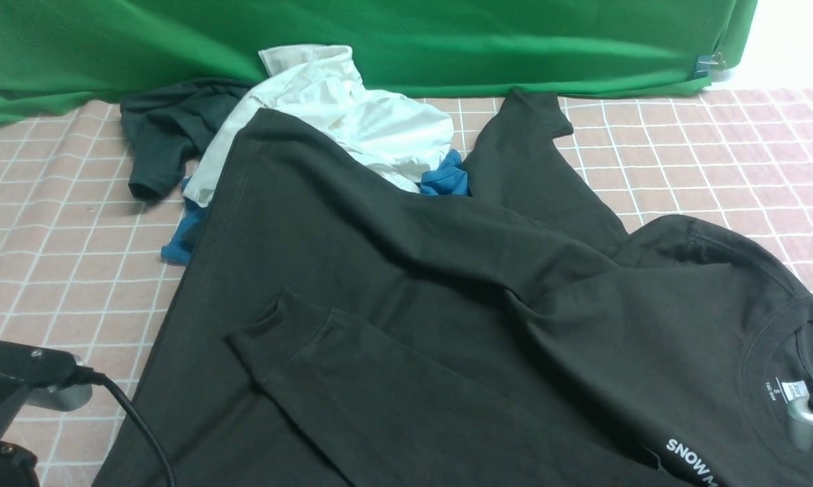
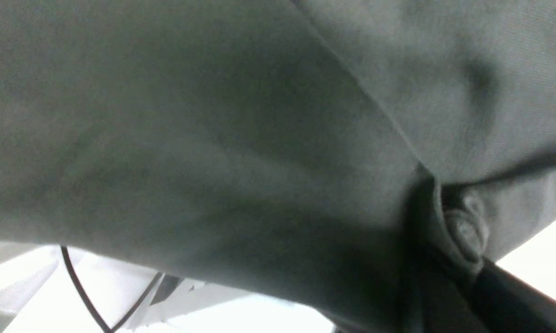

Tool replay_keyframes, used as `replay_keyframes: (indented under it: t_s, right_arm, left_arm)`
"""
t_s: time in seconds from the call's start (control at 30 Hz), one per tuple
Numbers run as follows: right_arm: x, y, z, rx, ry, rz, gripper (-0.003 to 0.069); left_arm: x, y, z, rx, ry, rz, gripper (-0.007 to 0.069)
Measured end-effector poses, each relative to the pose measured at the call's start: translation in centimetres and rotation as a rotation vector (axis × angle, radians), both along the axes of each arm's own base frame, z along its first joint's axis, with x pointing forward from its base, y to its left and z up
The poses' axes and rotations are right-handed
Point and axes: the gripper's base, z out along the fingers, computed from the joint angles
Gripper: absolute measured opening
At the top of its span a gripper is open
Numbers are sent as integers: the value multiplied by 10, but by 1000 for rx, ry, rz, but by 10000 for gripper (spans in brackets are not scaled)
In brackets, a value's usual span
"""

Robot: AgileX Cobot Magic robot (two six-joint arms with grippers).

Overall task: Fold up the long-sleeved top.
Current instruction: Use your right arm to clamp the cuff farthest to him

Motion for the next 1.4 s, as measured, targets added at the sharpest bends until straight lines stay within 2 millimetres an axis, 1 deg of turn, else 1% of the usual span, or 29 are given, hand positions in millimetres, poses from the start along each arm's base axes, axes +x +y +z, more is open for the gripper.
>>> replay_keyframes:
  t_s: [0.07,0.13,0.17,0.2,0.23,0.27,0.3,0.37,0.4,0.47,0.5,0.53,0.57,0.6,0.67,0.73,0.77,0.8,0.87,0.9,0.93,0.97,1.07,1.1,1.17,1.2,1.23,1.27,1.4]
  right_arm:
    - [-1,0,0,-3,10,4,235]
    - [-1,0,1,-5,16,8,400]
    - [-1,0,1,-5,16,10,430]
    - [2,0,7,-7,1,13,531]
    - [3,0,8,-8,-4,14,540]
    - [10,1,18,-3,-44,16,580]
    - [17,3,27,6,-100,18,579]
    - [35,8,47,37,-225,19,533]
    - [45,10,56,50,-279,20,483]
    - [73,18,77,76,-386,25,375]
    - [93,24,88,88,-435,33,336]
    - [107,28,94,92,-459,38,316]
    - [125,31,100,101,-497,40,308]
    - [150,35,107,115,-544,37,318]
    - [186,38,112,139,-595,27,378]
    - [224,40,113,162,-630,21,455]
    - [228,40,113,166,-635,20,463]
    - [248,40,112,176,-652,21,514]
    - [277,43,111,183,-682,27,547]
    - [292,45,111,191,-703,30,547]
    - [296,46,111,191,-710,36,547]
    - [312,50,112,211,-742,50,536]
    - [343,61,113,278,-800,75,517]
    - [349,63,112,295,-811,82,517]
    - [373,71,108,329,-847,96,519]
    - [373,71,112,332,-860,98,519]
    - [390,75,100,340,-873,106,524]
    - [399,76,94,342,-885,110,526]
    - [424,80,68,345,-908,116,529]
  left_arm:
    - [0,0,0,-1,-2,0,10]
    - [0,0,0,-1,-2,0,10]
    - [0,0,0,-1,-2,0,10]
    - [0,0,0,-1,-2,-4,10]
    - [0,0,0,0,-2,-7,10]
    - [0,0,0,1,-4,-18,10]
    - [0,0,0,2,-4,-21,10]
    - [0,0,0,2,-5,-23,10]
    - [0,0,0,2,-5,-23,10]
    - [0,0,0,3,-5,-23,10]
    - [0,0,0,3,-5,-23,10]
    - [0,0,0,4,-5,-23,10]
    - [0,0,0,5,-5,-24,10]
    - [0,1,0,10,-5,-25,10]
    - [0,1,0,14,-5,-26,10]
    - [0,2,0,22,-6,-27,10]
    - [0,2,0,25,-6,-28,10]
    - [0,2,0,32,-7,-29,10]
    - [0,3,0,38,-7,-31,10]
    - [0,3,0,43,-7,-32,10]
    - [0,3,0,43,-7,-32,10]
    - [0,4,0,47,-7,-32,10]
    - [0,4,0,47,-7,-32,10]
    - [0,4,0,47,-7,-32,10]
    - [0,4,0,47,-7,-32,10]
    - [0,4,0,47,-7,-32,10]
    - [0,4,0,47,-7,-32,10]
    - [0,4,0,47,-7,-32,10]
    - [0,4,0,48,-7,-33,10]
